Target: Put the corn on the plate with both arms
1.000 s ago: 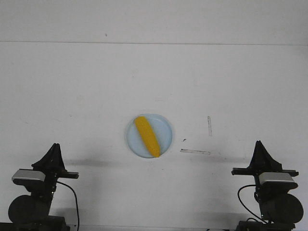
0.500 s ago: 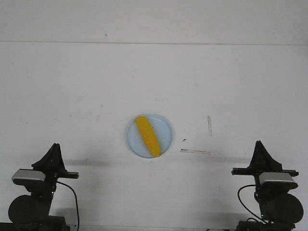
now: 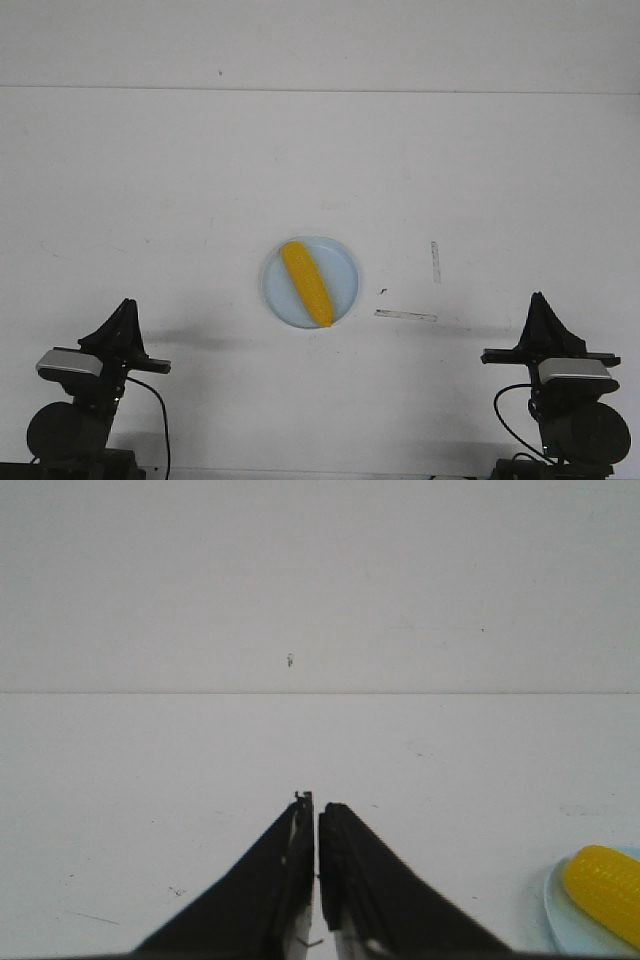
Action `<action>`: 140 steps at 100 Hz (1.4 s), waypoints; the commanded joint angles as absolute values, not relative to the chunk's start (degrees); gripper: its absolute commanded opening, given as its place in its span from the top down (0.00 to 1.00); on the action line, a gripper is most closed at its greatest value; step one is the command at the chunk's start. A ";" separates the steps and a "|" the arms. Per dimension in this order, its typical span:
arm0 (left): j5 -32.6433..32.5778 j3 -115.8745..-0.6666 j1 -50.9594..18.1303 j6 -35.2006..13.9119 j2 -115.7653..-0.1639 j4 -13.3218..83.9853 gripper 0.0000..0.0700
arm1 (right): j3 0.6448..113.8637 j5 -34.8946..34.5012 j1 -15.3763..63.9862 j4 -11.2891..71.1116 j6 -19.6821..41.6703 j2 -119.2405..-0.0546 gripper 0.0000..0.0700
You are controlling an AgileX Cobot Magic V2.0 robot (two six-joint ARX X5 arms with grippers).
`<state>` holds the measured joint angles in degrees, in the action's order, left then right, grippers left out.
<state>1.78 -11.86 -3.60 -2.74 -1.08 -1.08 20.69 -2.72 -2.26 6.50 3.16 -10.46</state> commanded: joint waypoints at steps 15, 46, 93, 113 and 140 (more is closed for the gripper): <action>1.89 -4.99 -3.22 -4.12 -0.27 -7.77 1.00 | 20.95 -2.59 -2.22 5.67 2.76 -10.37 0.98; 1.93 -0.73 -2.52 -4.12 -0.19 -8.14 1.00 | 20.95 -2.59 -2.22 5.67 2.76 -10.37 0.98; -0.03 -0.73 -2.52 -4.12 -0.19 -8.56 1.00 | 20.95 -2.57 -2.22 5.67 2.76 -10.37 0.98; -0.03 -0.73 -2.52 -4.12 -0.19 -8.69 1.00 | 20.95 -2.57 -2.22 5.67 2.76 -10.37 0.98; -0.03 -0.73 -2.52 -4.12 -0.19 -8.69 1.00 | 20.95 -2.57 -2.22 5.67 2.76 -10.37 0.98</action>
<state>0.01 -1.98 -2.63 -3.99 -0.30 -7.70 20.69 -2.72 -2.26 6.50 3.16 -10.46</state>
